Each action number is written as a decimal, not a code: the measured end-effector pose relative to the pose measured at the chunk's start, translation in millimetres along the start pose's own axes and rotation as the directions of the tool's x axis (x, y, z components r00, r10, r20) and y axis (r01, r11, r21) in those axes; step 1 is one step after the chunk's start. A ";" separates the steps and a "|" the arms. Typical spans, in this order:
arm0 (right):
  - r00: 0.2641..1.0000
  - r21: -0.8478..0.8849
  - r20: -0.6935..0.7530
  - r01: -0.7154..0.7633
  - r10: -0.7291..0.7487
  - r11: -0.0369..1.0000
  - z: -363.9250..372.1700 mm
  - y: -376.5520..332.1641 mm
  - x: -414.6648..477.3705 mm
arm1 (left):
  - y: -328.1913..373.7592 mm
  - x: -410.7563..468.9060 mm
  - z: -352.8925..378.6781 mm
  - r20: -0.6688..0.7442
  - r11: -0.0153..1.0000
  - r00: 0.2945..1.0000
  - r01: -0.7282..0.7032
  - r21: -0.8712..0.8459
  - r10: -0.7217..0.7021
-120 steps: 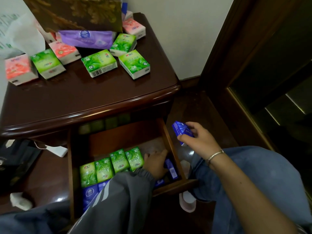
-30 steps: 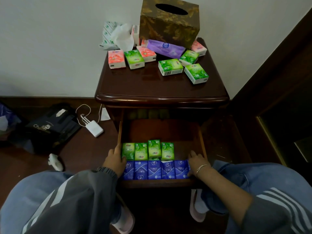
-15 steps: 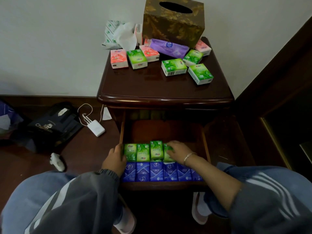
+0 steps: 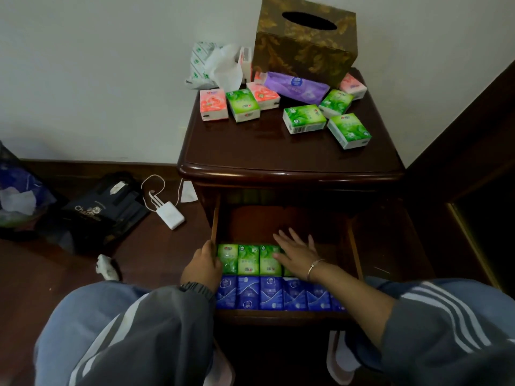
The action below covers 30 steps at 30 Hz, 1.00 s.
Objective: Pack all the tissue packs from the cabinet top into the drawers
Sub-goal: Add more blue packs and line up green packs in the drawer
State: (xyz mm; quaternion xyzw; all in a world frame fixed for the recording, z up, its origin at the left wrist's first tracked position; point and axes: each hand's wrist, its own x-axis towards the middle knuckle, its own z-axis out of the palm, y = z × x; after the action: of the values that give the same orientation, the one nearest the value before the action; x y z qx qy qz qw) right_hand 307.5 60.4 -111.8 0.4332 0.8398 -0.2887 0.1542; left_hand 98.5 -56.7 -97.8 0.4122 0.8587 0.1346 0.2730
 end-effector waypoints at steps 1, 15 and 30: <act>0.999 0.027 -0.028 0.017 -0.016 0.999 -4.3 -2.2 -9.1 | 0.0 -0.5 -0.2 0.012 1.000 1.000 0.005 0.000 -0.005; 0.589 0.123 -0.788 -0.130 0.177 0.984 -187.0 62.7 -76.1 | 61.0 -14.5 -97.1 -0.648 0.861 0.709 -0.483 -0.161 0.277; 0.470 0.286 -0.804 -0.234 0.366 0.929 -186.6 78.8 -29.1 | 279.9 87.8 -104.9 -0.207 0.753 0.738 -0.556 0.353 0.642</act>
State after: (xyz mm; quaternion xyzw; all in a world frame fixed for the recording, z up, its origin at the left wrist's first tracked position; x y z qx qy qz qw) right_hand 387.1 193.3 22.0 0.6678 0.6966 -0.0669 -0.2536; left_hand 170.4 185.9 83.9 0.6745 0.7200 0.1626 0.0154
